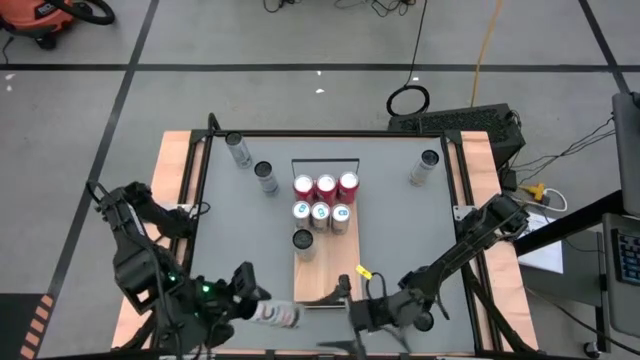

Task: Place canned beverage on shelf
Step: Put the bottom white-yellow soda can aligned with the other white-yellow soda can on the shelf

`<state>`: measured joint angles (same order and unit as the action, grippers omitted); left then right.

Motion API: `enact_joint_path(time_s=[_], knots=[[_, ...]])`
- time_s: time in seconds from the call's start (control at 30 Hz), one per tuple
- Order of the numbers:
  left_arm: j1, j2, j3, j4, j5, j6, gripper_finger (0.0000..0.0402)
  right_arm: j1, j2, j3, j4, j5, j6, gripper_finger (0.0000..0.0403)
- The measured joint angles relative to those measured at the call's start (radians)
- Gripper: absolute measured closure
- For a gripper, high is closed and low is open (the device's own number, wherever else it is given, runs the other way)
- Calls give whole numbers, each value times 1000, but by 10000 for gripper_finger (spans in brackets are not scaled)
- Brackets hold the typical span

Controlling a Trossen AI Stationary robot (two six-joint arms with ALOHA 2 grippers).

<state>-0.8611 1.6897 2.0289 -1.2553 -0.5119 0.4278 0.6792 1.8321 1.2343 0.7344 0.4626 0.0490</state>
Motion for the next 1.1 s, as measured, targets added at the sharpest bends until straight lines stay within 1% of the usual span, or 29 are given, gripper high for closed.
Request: enact_joint_path(time_s=[0.1, 0.17, 0.3, 0.4, 0.5, 0.63, 0.77, 0.87, 1.0, 1.1], knots=[[28, 0, 0, 14, -47, -50, 160, 10, 25, 106, -147, 205, -115, 40], [46, 0, 0, 11, -66, -125, 160, 20, 45, 165, -216, 327, -182, 34], [85, 0, 0, 19, -88, -327, 159, 23, 82, 236, -278, 453, -264, 33], [119, 0, 0, 34, -87, -510, 148, 17, 98, 246, -282, 543, -311, 34], [147, 0, 0, 42, -89, -641, 143, 5, 108, 246, -282, 636, -374, 34], [166, 0, -18, 47, -56, -665, 140, -10, 112, 246, -287, 659, -423, 35], [180, 2, -32, 43, -35, -744, 139, -18, 112, 246, -282, 664, -445, 48], [194, 1, -39, 45, -23, -788, 138, -27, 112, 246, -278, 663, -462, 77], [196, 2, -40, 54, -29, -788, 138, -43, 112, 246, -289, 653, -455, 125], [196, 2, -40, 68, -31, -790, 137, -52, 111, 246, -304, 632, -446, 153]])
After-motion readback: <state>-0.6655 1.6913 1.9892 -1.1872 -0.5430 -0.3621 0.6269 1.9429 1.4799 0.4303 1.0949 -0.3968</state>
